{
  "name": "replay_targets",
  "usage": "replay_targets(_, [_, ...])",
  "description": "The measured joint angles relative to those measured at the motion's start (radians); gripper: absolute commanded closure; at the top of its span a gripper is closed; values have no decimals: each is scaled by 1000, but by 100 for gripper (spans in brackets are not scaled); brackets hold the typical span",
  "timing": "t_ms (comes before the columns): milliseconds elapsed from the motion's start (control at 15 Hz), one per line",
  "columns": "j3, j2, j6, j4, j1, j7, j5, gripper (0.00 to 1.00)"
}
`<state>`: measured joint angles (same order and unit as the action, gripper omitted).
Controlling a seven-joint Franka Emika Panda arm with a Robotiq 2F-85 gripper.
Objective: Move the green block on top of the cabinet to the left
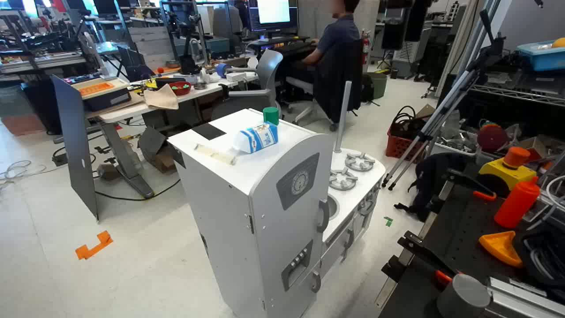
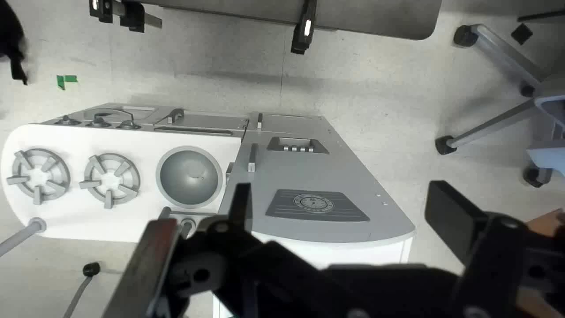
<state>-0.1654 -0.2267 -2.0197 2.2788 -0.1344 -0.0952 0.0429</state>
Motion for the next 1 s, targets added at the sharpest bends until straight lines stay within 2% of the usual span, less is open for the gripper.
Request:
replay_targets(600, [26,32,0,-36,11,-15,4,0])
replay_targets(800, [65,96,0,-113,36,-25,75,0])
replay_targets(1000, [108,222,-6,-246,71,-39,168,0])
